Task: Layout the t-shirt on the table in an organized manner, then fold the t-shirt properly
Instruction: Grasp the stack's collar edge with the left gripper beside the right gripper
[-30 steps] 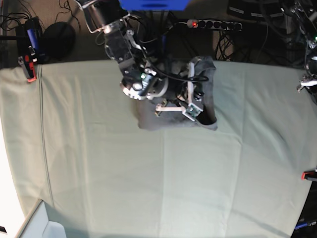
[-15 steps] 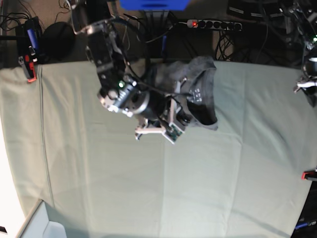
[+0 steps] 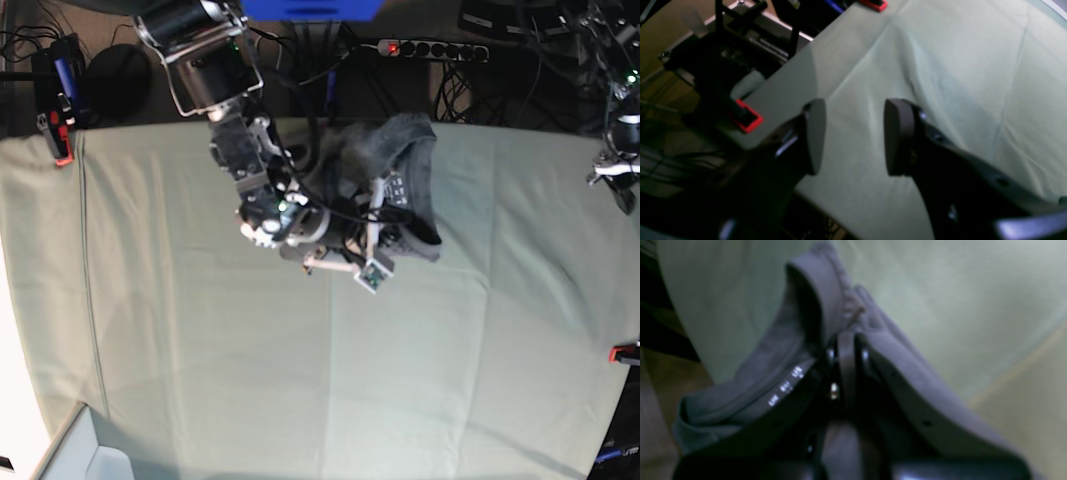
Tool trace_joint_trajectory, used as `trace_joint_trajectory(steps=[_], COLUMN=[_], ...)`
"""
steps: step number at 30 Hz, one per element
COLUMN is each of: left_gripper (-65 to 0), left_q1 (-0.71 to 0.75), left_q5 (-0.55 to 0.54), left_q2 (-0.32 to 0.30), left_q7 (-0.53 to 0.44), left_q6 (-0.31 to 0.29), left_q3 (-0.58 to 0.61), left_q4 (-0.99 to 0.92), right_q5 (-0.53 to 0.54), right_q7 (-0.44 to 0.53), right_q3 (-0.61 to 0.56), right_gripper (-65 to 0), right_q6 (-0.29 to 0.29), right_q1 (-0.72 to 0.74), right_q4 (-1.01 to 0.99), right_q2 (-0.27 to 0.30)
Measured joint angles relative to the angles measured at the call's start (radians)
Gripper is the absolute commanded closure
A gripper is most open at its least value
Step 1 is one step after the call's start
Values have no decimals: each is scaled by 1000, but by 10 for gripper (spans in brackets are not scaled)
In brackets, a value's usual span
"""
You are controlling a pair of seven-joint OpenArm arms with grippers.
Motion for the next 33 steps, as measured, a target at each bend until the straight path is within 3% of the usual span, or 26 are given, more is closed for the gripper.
trace_joint_trajectory(steps=[4, 7, 15, 18, 24, 30, 33], left_gripper=[-283, -283, -284, -285, -285, -293, -342], left_q1=[0, 0, 3, 3, 5, 6, 3], left_q5=[2, 1, -2, -3, -2, -2, -2], left_q2=[3, 6, 5, 5, 3, 34, 38], left_q7=[0, 0, 0, -2, 0, 5, 90], left_q6=[0, 0, 0, 0, 9, 7, 7], left_q3=[29, 64, 174, 229, 303, 369, 396], left_q4=[0, 0, 0, 0, 0, 0, -1], right_q5=[0, 0, -5, 13, -6, 3, 5], right_q7=[89, 93, 96, 117, 86, 112, 109], right_q3=[-26, -73, -85, -19, 151, 224, 259], right_gripper=[-5, -5, -5, -5, -5, -5, -4], right_q6=[0, 0, 0, -1, 0, 0, 0], right_q1=[1, -5, -120, -143, -177, -168, -168], right_q4=[-55, -64, 227, 317, 293, 232, 204], right_q2=[3, 2, 3, 31, 90, 103, 113])
